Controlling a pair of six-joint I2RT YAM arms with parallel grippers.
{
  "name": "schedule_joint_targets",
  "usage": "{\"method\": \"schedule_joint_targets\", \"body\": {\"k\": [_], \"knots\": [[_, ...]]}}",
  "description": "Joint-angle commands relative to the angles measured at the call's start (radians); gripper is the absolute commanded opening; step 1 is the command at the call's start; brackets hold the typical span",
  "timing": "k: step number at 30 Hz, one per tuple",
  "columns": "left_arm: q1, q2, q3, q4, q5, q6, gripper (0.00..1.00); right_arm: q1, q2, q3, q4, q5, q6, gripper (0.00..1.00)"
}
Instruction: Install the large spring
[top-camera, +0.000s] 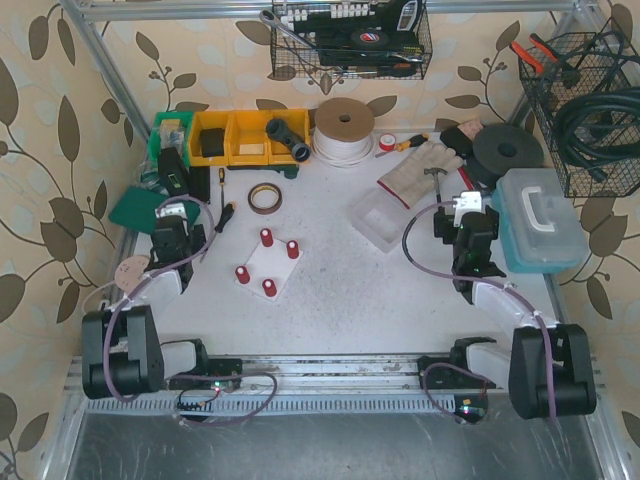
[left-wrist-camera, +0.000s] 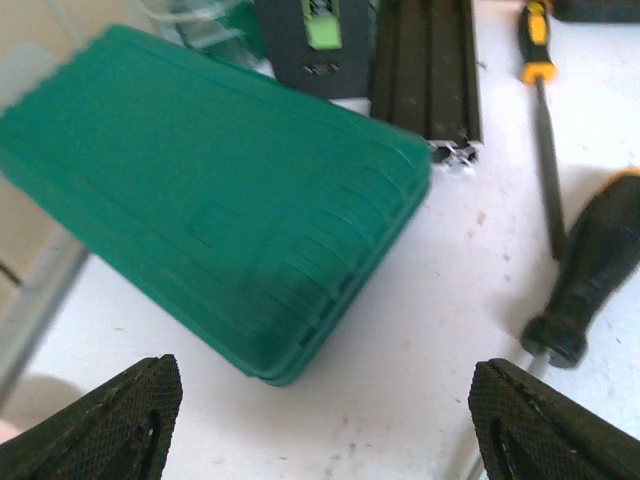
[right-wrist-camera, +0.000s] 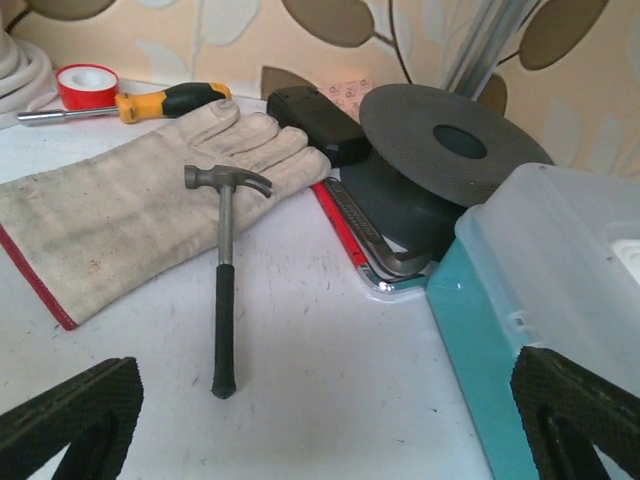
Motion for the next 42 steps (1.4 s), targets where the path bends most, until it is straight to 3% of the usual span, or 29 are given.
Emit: {"method": "schedule_joint_targets", "body": {"k": [1,13,16,23,27,31,35,38,42], "knots": [[0.002,0.046,-0.019,0.165,0.141,0.004,0.81,-0.018,0.035,-0.014,0.142,-0.106,-0.016,0.99],[-0.006,0.229,-0.092,0.500,0.162,0.011,0.84,-0.084,0.203,0.059,0.256,-0.307,0.007,0.99],[-0.041,0.279,-0.145,0.628,0.083,0.019,0.85,-0.136,0.228,0.050,0.322,-0.376,0.057,0.99],[-0.057,0.283,-0.124,0.575,0.048,0.018,0.85,-0.145,0.156,0.186,-0.137,-0.398,-0.025,0.99],[-0.053,0.300,-0.081,0.518,0.246,0.100,0.85,-0.146,0.214,0.105,-0.015,-0.372,0.036,0.99],[-0.052,0.295,-0.085,0.521,0.238,0.095,0.85,-0.145,0.302,0.016,0.262,-0.427,0.084,0.99],[-0.052,0.298,-0.081,0.517,0.236,0.094,0.85,-0.125,0.346,-0.005,0.331,-0.429,0.060,1.00],[-0.052,0.299,-0.081,0.516,0.235,0.094,0.85,-0.096,0.394,-0.058,0.476,-0.388,0.050,1.00],[-0.053,0.300,-0.079,0.514,0.232,0.094,0.86,-0.093,0.394,-0.051,0.451,-0.374,0.053,1.00]]}}
